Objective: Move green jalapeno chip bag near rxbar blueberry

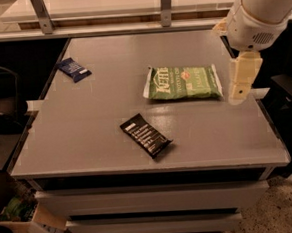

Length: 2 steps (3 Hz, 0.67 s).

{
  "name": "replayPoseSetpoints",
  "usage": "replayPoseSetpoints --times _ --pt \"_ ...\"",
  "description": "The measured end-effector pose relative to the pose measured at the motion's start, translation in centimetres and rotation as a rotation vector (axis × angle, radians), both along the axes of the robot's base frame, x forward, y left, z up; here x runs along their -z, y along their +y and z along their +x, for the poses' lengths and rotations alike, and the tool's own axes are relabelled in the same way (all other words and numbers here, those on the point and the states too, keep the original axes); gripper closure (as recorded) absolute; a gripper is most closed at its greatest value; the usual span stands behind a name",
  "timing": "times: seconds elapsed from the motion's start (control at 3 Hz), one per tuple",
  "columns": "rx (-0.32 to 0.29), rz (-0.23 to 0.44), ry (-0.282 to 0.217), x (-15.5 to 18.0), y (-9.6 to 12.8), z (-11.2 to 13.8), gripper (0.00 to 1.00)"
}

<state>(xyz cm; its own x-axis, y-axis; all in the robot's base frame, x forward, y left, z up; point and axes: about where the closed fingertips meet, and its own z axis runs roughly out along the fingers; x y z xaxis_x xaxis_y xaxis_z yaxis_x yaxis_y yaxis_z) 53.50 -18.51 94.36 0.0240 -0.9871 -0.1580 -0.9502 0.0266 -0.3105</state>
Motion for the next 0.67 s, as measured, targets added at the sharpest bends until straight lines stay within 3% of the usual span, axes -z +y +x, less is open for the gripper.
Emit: replayPoseSetpoints --times 0.67 --pt "-0.196 -0.076 -0.026 4.6 3.1 6.4 0.00"
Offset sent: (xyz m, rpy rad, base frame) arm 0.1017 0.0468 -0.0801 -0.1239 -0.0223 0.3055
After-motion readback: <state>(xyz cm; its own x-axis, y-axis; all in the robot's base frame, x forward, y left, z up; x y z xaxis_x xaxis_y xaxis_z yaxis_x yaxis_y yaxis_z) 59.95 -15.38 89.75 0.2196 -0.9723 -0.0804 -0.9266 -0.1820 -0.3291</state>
